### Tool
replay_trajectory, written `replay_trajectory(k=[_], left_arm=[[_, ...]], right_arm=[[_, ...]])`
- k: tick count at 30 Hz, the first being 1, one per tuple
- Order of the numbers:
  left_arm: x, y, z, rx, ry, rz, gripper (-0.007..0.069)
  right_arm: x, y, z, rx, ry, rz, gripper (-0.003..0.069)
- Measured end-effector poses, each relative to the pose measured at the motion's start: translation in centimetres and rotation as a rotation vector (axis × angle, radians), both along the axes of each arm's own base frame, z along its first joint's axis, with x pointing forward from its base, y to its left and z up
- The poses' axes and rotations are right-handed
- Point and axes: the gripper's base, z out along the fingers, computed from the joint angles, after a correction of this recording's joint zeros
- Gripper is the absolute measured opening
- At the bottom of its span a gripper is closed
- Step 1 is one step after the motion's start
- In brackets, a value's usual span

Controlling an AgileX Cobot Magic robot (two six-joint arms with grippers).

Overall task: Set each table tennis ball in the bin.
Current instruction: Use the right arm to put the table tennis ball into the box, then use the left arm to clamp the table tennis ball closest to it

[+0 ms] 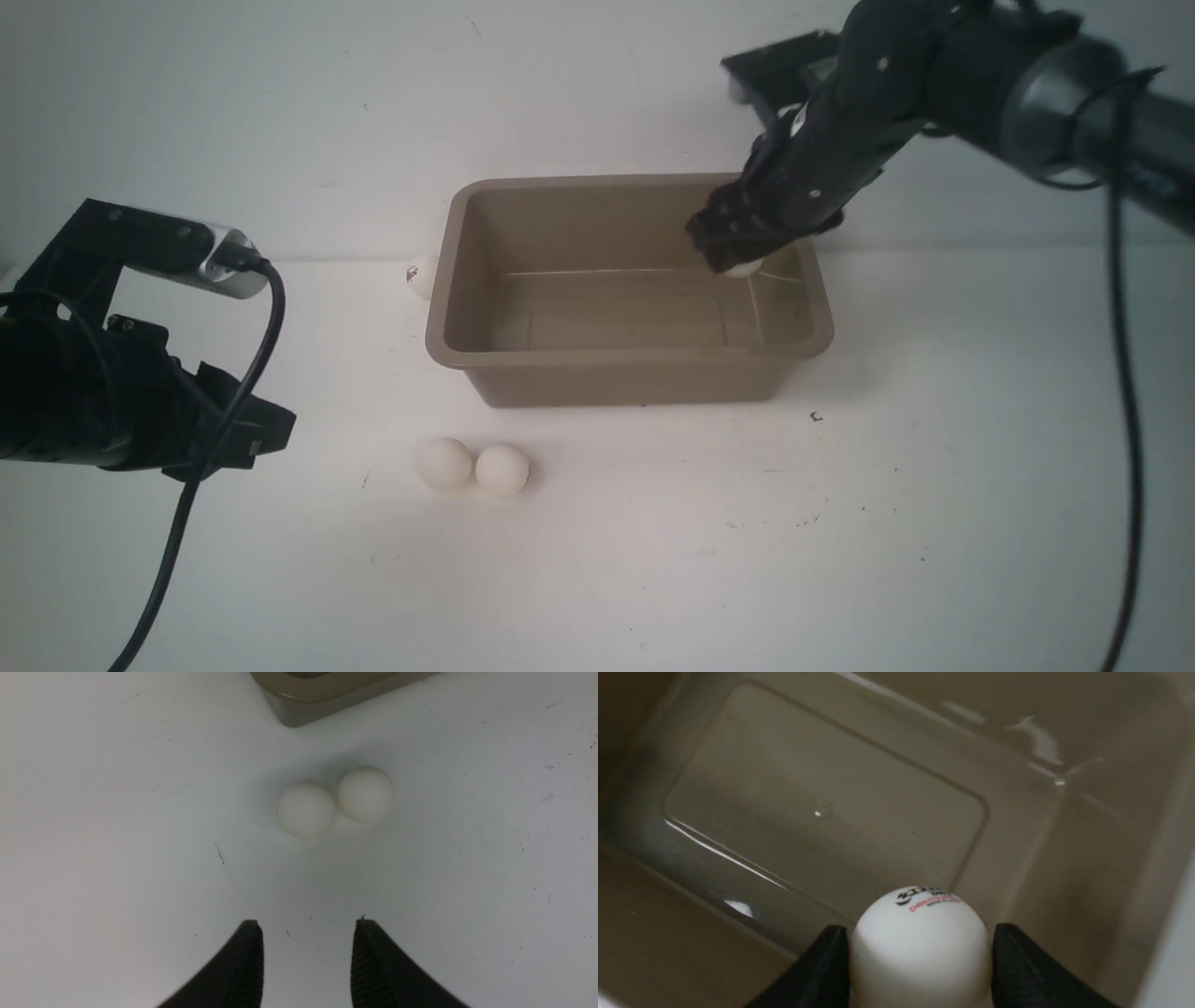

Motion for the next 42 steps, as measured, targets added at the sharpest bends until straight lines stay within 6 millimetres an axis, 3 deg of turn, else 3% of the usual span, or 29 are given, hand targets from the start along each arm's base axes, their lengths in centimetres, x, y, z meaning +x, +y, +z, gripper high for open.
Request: replay_trajectory(k=[4, 9, 11, 13, 16, 21, 25, 28, 29, 30, 33, 36, 42], left_arm=[[0.0, 0.0, 0.0, 0.0, 0.0, 0.0, 0.0247], [0.0, 0.0, 0.0, 0.0, 0.0, 0.0, 0.0247], [0.0, 0.0, 0.0, 0.0, 0.0, 0.0, 0.0247], [0.0, 0.0, 0.0, 0.0, 0.0, 0.0, 0.0247], [0.1, 0.0, 0.0, 0.002, -0.003, 0.004, 0.0247], [1.6, 0.4, -1.3, 0.0, 0.003, 0.06, 0.0247], [3.1, 0.4, -4.0, -0.059, 0.103, 0.092, 0.0266], [4.3, -0.5, -7.3, -0.139, 0.226, 0.079, 0.035], [4.4, -0.6, -7.3, -0.143, 0.225, 0.076, 0.035], [4.7, -1.6, -8.7, -0.181, 0.278, 0.05, 0.0407], [5.0, -3.3, -10.2, -0.21, 0.323, 0.007, 0.0486], [4.9, -5.0, -10.9, -0.211, 0.342, -0.04, 0.0534], [5.0, -6.3, -10.9, -0.184, 0.313, -0.049, 0.0542]], right_arm=[[0.4, 0.6, -1.0, 0.038, 0.016, 0.022, 0.0373], [0.6, 0.8, -1.0, 0.049, 0.006, 0.025, 0.0528], [0.6, 0.7, -0.7, 0.043, -0.002, 0.027, 0.0561], [0.8, 0.3, 0.9, 0.02, -0.042, 0.024, 0.0583], [0.9, -1.2, 3.9, 0.025, -0.102, -0.024, 0.0583], [0.6, -5.9, 8.0, 0.037, -0.145, -0.117, 0.0579], [0.1, -9.0, 9.5, 0.048, -0.126, -0.162, 0.0579], [-0.2, -10.8, 10.7, 0.091, -0.129, -0.185, 0.0577], [-0.2, -10.8, 10.7, 0.091, -0.129, -0.185, 0.0577], [-0.5, -11.3, 11.4, 0.103, -0.142, -0.186, 0.0577], [-0.8, -11.5, 12.0, 0.104, -0.152, -0.182, 0.0577], [-0.9, -11.5, 12.0, 0.107, -0.152, -0.181, 0.0577], [-0.9, -11.4, 12.0, 0.111, -0.151, -0.175, 0.0577]])
